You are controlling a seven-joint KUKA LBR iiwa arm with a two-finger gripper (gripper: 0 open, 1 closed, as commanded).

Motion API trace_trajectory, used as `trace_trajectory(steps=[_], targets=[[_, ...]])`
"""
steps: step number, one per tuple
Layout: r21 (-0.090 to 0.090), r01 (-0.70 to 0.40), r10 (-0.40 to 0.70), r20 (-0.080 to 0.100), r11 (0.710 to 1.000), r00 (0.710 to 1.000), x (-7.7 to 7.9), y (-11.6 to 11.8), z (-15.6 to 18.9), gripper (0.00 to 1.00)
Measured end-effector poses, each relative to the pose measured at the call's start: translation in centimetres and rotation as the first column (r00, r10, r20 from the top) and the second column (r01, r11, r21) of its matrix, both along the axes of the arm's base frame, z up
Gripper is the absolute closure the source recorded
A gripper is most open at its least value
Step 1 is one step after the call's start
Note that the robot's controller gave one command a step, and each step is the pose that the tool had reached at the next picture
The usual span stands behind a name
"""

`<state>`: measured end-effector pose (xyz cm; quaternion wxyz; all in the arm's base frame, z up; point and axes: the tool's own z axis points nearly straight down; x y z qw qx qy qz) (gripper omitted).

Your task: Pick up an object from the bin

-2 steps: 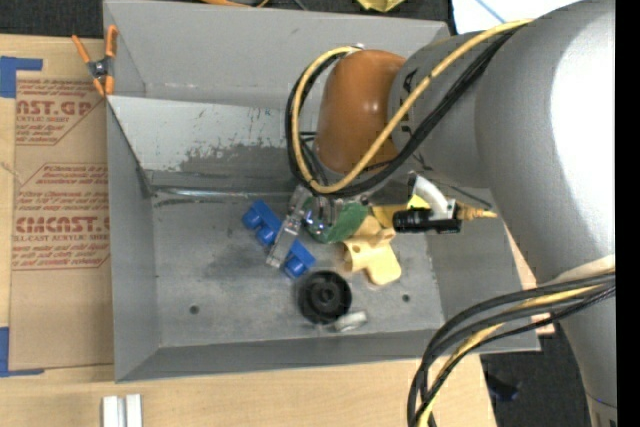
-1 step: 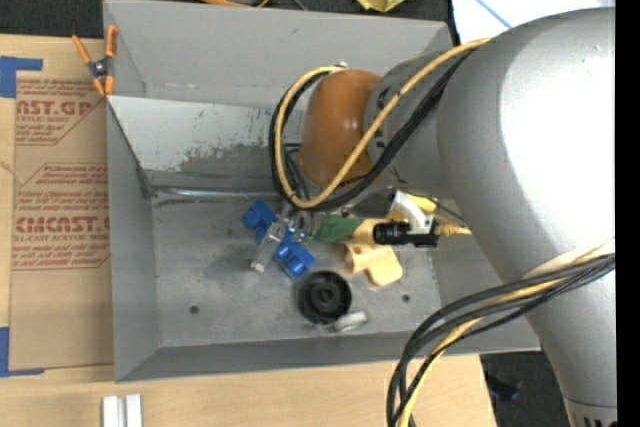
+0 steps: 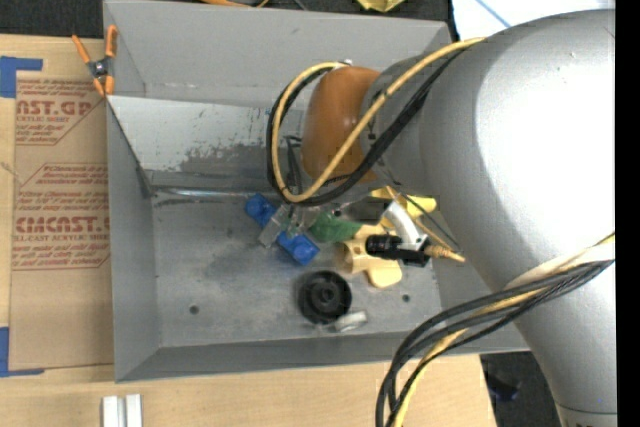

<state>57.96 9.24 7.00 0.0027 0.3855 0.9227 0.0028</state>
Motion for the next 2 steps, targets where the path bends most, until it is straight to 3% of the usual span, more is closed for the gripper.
trace_trajectory(steps=[2], targets=[[0.0,0.0,0.0,-0.005,1.0,1.0,-0.2,0.0,1.3,1.0]])
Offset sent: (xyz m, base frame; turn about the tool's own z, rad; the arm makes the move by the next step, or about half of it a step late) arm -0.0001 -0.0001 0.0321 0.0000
